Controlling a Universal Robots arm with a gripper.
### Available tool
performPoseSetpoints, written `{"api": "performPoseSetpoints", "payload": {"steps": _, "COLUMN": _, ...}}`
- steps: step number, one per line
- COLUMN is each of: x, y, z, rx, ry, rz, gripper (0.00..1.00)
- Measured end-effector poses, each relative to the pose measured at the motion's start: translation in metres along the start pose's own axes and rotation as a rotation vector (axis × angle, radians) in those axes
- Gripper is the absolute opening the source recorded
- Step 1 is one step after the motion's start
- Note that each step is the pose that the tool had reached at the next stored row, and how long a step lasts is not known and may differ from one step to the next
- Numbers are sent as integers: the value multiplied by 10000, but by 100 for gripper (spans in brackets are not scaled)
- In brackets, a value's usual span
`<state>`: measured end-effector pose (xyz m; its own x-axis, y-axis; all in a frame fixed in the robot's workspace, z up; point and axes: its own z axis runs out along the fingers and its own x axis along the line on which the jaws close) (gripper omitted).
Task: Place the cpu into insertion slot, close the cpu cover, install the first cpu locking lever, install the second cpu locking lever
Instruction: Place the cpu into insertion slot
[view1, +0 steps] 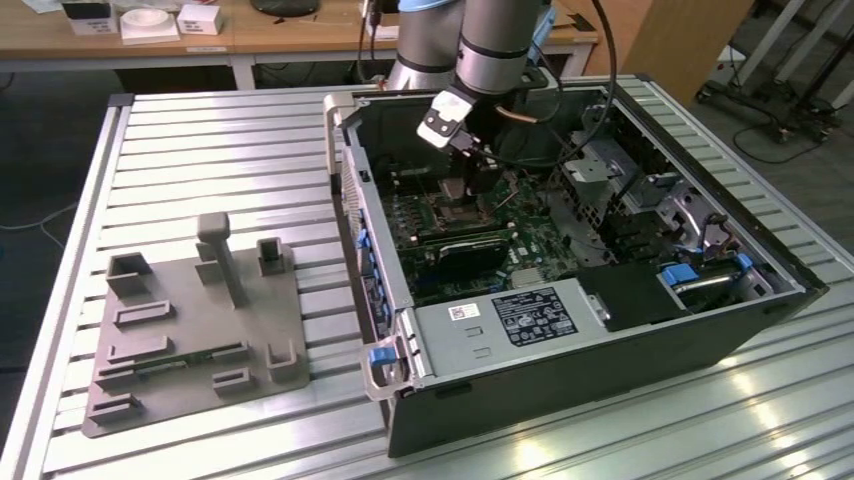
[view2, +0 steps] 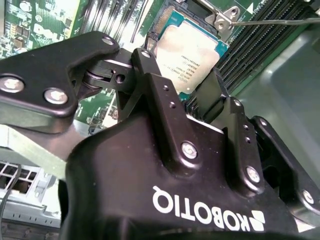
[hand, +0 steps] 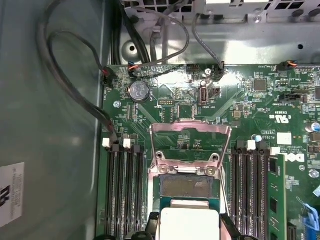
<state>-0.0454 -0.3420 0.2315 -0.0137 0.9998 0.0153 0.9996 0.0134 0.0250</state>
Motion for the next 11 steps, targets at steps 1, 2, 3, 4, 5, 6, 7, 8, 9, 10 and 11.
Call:
{"api": "performPoseSetpoints", "payload": {"steps": 1, "x": 0, "y": 5, "z": 19, "rx": 5, "ry": 1, "rz": 3, "gripper": 55}}
{"api": "performPoseSetpoints", "payload": {"steps": 2, "x": 0, "y": 10, "z": 36, "rx": 14, "ry": 2, "rz": 6, "gripper": 55}}
{"api": "performPoseSetpoints", "payload": {"steps": 3, "x": -1, "y": 17, "z": 52, "rx": 29, "ry": 2, "rz": 8, "gripper": 55}}
{"api": "performPoseSetpoints", "payload": {"steps": 4, "x": -1, "y": 22, "z": 67, "rx": 42, "ry": 1, "rz": 9, "gripper": 55}}
{"api": "performPoseSetpoints", "payload": {"steps": 5, "x": -2, "y": 27, "z": 84, "rx": 52, "ry": 1, "rz": 11, "gripper": 55}}
{"api": "performPoseSetpoints", "payload": {"steps": 6, "x": -2, "y": 30, "z": 102, "rx": 59, "ry": 2, "rz": 11, "gripper": 55}}
{"api": "performPoseSetpoints", "payload": {"steps": 7, "x": -1, "y": 32, "z": 121, "rx": 65, "ry": 1, "rz": 11, "gripper": 55}}
{"api": "performPoseSetpoints", "payload": {"steps": 8, "x": -2, "y": 33, "z": 140, "rx": 69, "ry": 1, "rz": 12, "gripper": 55}}
{"api": "performPoseSetpoints", "payload": {"steps": 9, "x": -2, "y": 35, "z": 157, "rx": 71, "ry": 1, "rz": 12, "gripper": 55}}
{"api": "performPoseSetpoints", "payload": {"steps": 10, "x": -2, "y": 36, "z": 172, "rx": 71, "ry": 2, "rz": 11, "gripper": 55}}
{"api": "performPoseSetpoints", "payload": {"steps": 11, "x": -2, "y": 37, "z": 186, "rx": 71, "ry": 3, "rz": 12, "gripper": 55}}
